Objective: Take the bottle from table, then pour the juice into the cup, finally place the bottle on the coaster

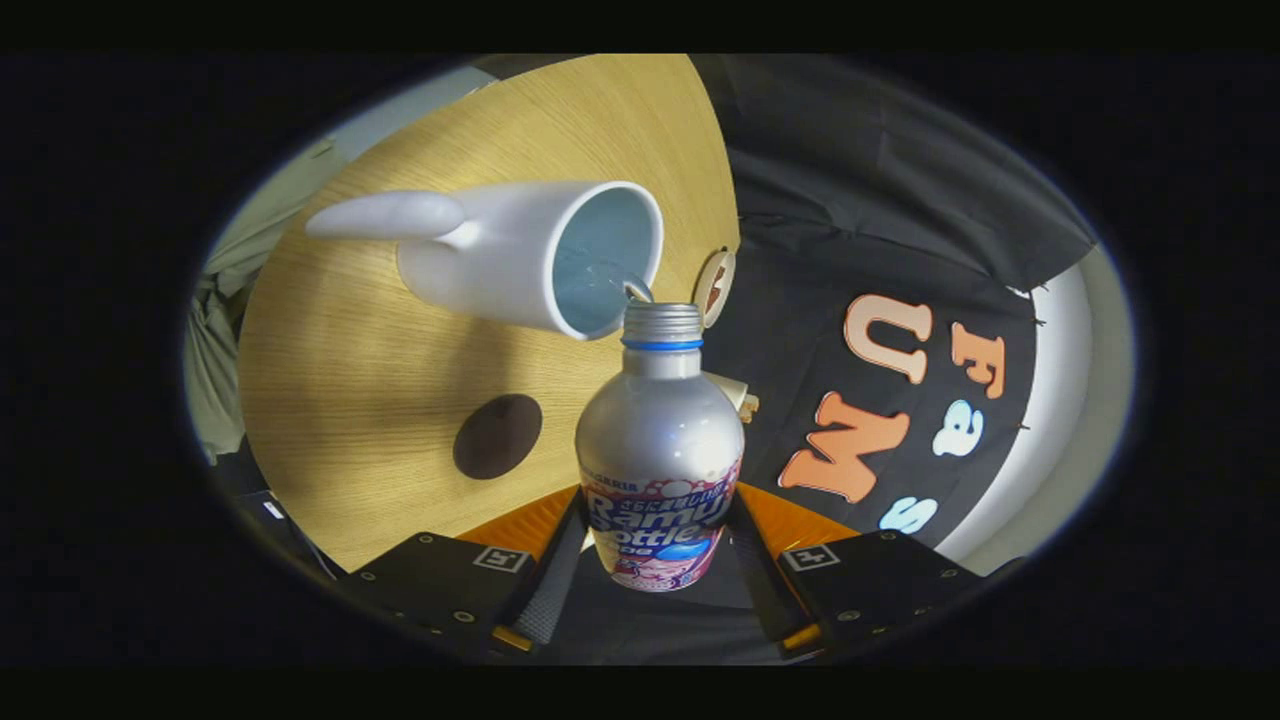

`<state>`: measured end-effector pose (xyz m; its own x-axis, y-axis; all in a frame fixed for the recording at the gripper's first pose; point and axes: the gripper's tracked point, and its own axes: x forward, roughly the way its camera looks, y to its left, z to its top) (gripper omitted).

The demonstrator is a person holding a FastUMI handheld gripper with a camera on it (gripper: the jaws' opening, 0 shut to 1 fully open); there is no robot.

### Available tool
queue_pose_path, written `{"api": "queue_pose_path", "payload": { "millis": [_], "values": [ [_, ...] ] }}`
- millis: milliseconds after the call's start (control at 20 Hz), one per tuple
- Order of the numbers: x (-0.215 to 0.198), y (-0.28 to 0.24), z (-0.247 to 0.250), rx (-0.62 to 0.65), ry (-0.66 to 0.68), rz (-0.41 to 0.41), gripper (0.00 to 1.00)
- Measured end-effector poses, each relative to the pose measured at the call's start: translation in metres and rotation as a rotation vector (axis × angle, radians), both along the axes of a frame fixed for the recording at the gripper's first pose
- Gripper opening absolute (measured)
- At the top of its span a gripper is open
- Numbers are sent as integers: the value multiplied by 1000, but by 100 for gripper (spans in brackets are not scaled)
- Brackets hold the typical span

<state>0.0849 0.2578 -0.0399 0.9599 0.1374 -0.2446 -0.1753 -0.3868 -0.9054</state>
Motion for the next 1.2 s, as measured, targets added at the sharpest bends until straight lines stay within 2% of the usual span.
{"api": "queue_pose_path", "payload": {
  "millis": [1200],
  "values": [
    [0, 12, 10, -125, -7, 30, 77]
  ]
}}
